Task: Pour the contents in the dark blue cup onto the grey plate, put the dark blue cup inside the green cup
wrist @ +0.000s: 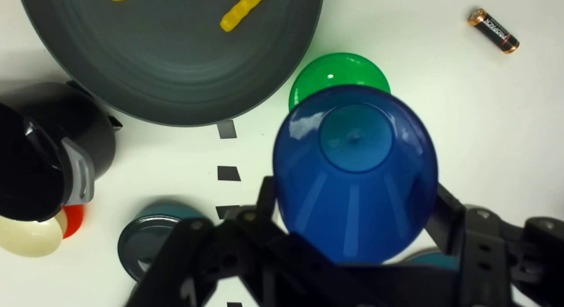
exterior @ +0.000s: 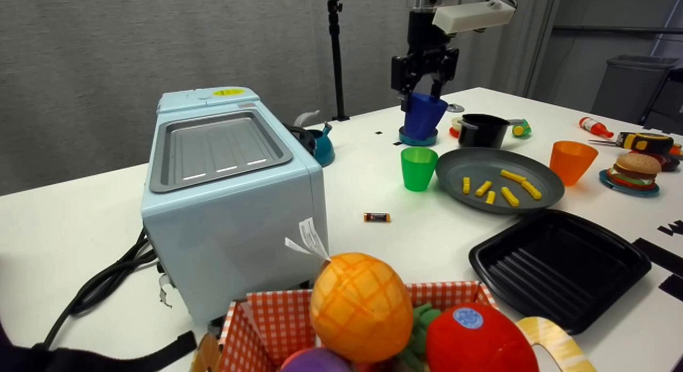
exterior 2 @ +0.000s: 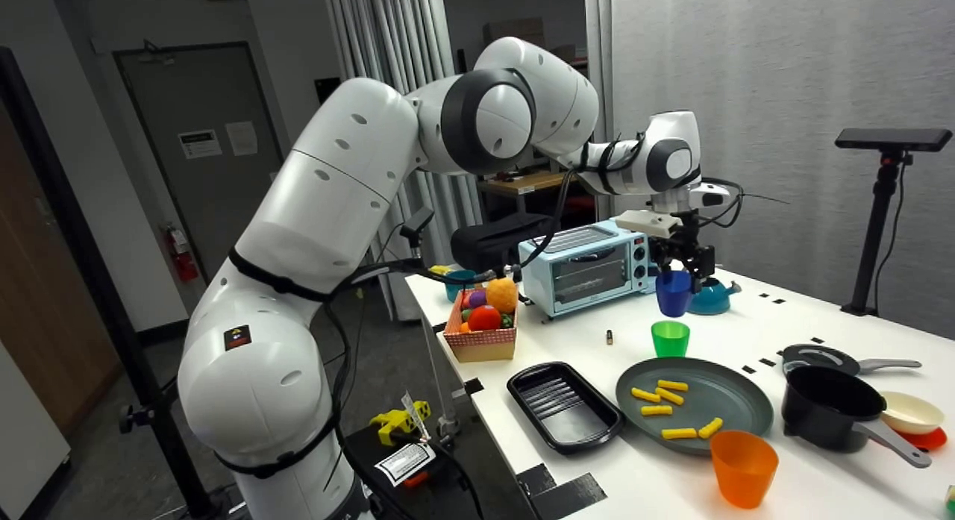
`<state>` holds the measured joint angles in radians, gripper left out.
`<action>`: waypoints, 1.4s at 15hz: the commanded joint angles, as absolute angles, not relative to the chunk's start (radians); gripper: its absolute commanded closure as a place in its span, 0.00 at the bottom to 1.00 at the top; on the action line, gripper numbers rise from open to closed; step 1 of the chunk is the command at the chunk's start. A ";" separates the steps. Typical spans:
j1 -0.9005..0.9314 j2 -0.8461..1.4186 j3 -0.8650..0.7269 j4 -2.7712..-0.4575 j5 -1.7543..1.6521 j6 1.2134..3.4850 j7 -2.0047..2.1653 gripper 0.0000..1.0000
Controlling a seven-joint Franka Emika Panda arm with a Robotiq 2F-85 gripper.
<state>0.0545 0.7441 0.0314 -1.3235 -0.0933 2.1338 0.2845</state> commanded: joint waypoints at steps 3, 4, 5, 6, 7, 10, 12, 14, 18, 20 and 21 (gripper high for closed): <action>0.081 0.816 0.009 -1.242 -0.066 2.124 0.275 0.47; 0.081 0.822 0.008 -1.239 -0.066 2.124 0.275 0.47; 0.081 0.828 0.007 -1.235 -0.066 2.124 0.275 0.47; 0.081 0.834 0.006 -1.229 -0.066 2.122 0.275 0.47; 0.081 0.842 0.005 -1.220 -0.066 2.120 0.275 0.47; 0.080 0.859 -0.001 -1.206 -0.068 2.119 0.277 0.47; 0.080 0.871 -0.006 -1.198 -0.069 2.117 0.278 0.47; 0.080 0.879 -0.011 -1.194 -0.070 2.116 0.279 0.47; 0.080 0.894 -0.018 -1.189 -0.072 2.110 0.281 0.47; 0.081 0.897 -0.019 -1.190 -0.073 2.111 0.281 0.47; 0.082 0.899 -0.020 -1.190 -0.074 2.111 0.281 0.47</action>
<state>0.0662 0.8672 0.0014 -1.2448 -0.0932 2.1342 0.2844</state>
